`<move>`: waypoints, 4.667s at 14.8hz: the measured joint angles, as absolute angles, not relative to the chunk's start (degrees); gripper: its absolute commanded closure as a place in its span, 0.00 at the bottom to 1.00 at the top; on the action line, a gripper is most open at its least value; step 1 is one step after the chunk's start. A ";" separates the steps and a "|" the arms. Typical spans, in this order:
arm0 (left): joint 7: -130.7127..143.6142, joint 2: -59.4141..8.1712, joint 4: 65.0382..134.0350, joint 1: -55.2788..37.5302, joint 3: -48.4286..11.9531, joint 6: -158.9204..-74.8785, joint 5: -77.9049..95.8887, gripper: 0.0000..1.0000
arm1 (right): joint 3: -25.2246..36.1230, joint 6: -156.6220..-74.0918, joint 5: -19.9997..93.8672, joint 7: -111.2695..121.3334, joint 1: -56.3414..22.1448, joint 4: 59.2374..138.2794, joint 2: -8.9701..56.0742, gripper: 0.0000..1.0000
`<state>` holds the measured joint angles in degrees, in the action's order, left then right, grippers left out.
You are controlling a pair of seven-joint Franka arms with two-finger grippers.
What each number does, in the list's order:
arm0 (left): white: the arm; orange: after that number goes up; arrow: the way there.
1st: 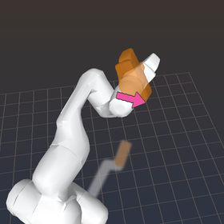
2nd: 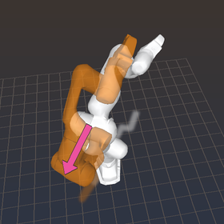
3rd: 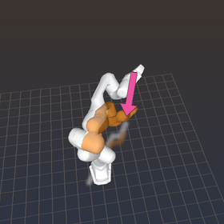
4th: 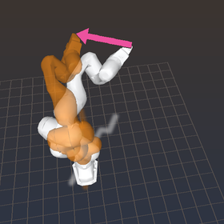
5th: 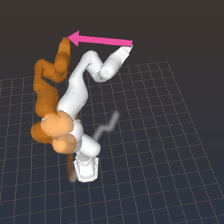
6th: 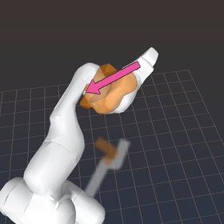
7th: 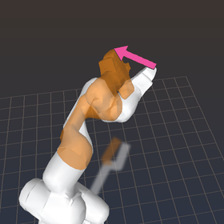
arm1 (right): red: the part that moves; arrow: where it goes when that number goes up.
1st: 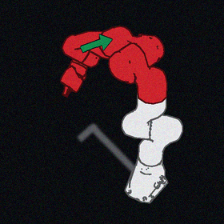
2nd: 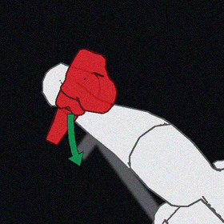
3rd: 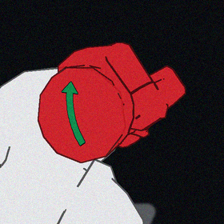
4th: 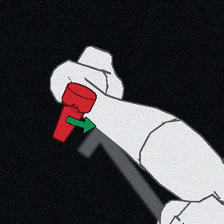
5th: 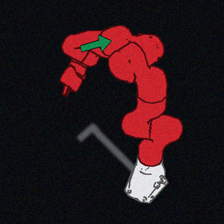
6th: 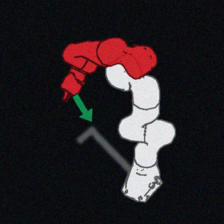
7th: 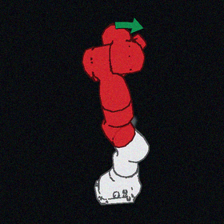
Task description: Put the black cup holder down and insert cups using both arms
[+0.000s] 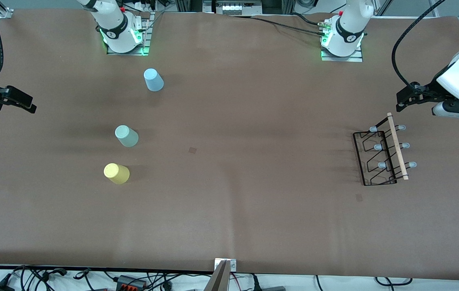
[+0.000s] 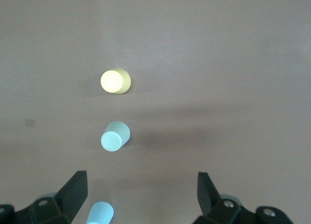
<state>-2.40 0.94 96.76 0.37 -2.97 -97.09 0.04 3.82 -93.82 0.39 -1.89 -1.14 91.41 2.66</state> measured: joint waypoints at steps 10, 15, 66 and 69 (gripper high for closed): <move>-2.34 0.03 97.07 0.38 -2.84 -95.85 0.04 0.00 | 3.71 -93.54 1.06 -1.81 -1.27 92.77 4.06 0.00; -2.35 -5.11 96.94 1.09 -2.13 -91.40 0.04 0.00 | 1.34 -110.31 1.52 -2.50 -3.14 109.29 4.51 0.00; 36.81 -33.47 85.99 -29.85 -11.95 -114.85 3.80 0.86 | -1.08 -131.49 1.32 -12.40 -9.59 124.05 7.26 0.80; 38.00 -34.12 85.17 -30.22 -11.87 -115.16 3.79 0.00 | -2.00 -131.44 1.30 -12.26 -9.61 123.82 7.16 0.80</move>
<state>38.00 -34.12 85.17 -30.22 -11.87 -115.16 3.79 -2.00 -131.44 1.30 -12.26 -9.61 123.82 7.16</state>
